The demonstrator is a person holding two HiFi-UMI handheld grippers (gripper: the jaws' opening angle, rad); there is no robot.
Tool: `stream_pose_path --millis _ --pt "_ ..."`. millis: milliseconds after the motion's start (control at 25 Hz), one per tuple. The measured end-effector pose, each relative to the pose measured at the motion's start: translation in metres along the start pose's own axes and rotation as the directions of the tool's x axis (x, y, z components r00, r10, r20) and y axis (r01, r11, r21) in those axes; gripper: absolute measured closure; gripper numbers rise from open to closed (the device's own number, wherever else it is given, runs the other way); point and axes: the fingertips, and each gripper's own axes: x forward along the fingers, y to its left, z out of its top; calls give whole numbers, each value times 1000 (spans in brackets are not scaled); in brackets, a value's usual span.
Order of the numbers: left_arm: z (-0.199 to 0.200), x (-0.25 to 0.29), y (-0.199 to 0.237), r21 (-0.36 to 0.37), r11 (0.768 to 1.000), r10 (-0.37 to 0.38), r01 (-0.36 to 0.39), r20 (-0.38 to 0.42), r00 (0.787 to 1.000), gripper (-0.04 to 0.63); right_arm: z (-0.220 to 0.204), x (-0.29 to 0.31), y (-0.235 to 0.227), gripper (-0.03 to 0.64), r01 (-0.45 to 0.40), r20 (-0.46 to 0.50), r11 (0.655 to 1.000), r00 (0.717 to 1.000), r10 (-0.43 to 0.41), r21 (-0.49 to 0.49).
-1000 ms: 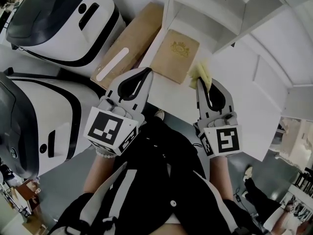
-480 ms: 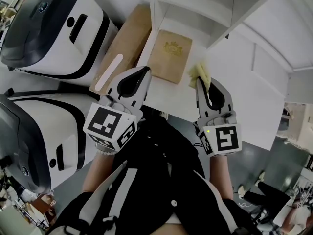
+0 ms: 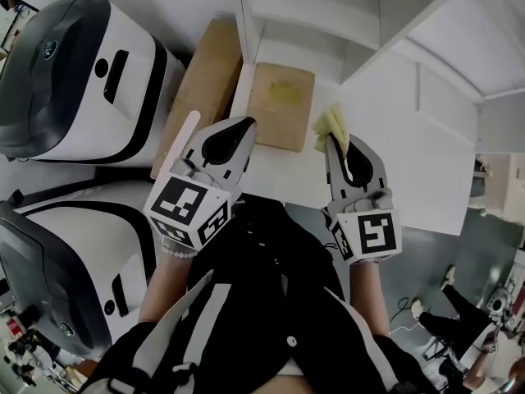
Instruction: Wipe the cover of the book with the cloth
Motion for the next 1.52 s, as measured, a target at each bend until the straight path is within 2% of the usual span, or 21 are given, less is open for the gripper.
stream_pose_path --millis 120,280,600,760,1040,1520 --pt "-4 6 11 -49 998 -41 40 -17 999 594 -1 8 2 580 19 -18 1000 1000 -19 1" --pt "-18 15 22 -69 995 -82 77 -76 994 562 -4 19 5 580 35 -40 999 999 -35 0" --pt "-50 29 48 -145 987 -95 71 -171 981 491 -12 38 10 580 55 -84 998 995 -55 4" --pt "-72 38 56 -171 983 -109 70 -231 967 461 -20 44 11 580 63 -101 998 993 -61 9" --pt "-116 56 68 -211 977 -109 38 -336 936 435 -32 49 8 580 76 -143 997 987 -73 15" --pt "-169 79 82 -287 956 -79 -58 -446 892 413 -53 51 -3 580 85 -204 996 976 -79 17"
